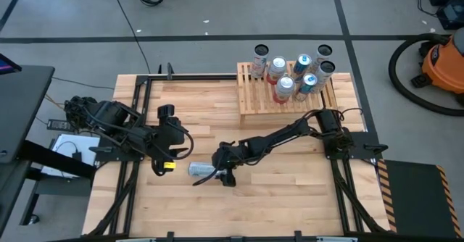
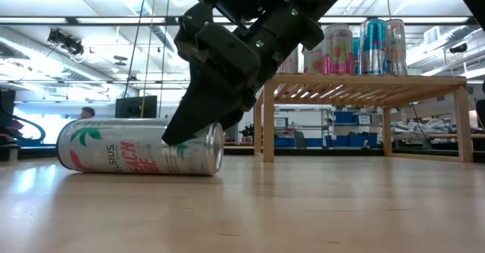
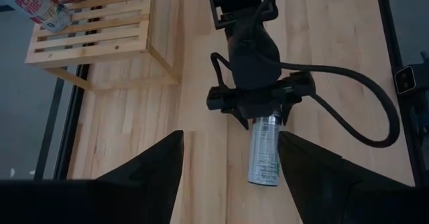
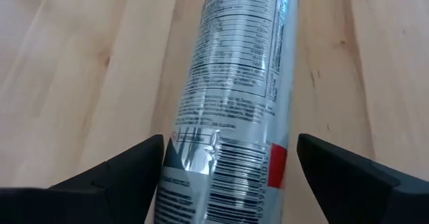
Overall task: Place canned beverage on shelf
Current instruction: Put the white-pink soda can on the shelf aligned with the other white-pink soda can
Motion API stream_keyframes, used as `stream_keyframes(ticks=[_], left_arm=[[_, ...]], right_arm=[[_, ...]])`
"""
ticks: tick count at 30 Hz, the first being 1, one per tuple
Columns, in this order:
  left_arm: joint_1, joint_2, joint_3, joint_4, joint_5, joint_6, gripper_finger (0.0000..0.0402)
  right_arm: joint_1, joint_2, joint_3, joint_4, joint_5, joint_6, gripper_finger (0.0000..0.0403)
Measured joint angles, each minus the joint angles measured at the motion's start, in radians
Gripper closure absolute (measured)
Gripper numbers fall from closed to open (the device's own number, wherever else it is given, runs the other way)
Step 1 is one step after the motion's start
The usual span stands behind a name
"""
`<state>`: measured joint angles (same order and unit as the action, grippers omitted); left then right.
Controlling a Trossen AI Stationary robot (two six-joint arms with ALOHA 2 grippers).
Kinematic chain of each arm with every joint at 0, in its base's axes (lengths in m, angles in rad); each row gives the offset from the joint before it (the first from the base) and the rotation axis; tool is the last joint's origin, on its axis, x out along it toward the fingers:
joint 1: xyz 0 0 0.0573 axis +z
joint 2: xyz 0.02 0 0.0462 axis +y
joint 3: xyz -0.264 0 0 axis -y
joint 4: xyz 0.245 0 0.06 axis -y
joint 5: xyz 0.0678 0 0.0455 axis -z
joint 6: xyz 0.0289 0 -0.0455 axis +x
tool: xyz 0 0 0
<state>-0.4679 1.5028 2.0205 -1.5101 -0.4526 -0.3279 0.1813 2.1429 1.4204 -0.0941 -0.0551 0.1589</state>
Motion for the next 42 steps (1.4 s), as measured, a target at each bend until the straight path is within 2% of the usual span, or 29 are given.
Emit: stream_keyframes(ticks=[8,12,19,28,42], left_arm=[[0.000,0.000,0.000,-0.007,0.000,0.002,0.0159],[0.000,0.000,0.000,-0.007,0.000,0.002,0.0159],[0.000,0.000,0.000,-0.007,0.000,-0.002,0.0159],[0.000,0.000,0.000,-0.007,0.001,-0.010,0.0159],[-0.001,0.000,0.000,-0.024,0.001,-0.018,0.0159]], right_arm=[[0.000,-0.005,0.000,-0.114,0.034,0.053,0.0106],[0.000,-0.010,0.004,-0.169,0.038,0.055,0.0121],[0.003,-0.043,0.001,-0.283,0.037,0.076,0.0117],[0.032,-0.129,-0.010,-0.531,0.117,0.084,0.0115],[0.076,-0.202,-0.142,-0.583,0.117,0.231,0.0115]])
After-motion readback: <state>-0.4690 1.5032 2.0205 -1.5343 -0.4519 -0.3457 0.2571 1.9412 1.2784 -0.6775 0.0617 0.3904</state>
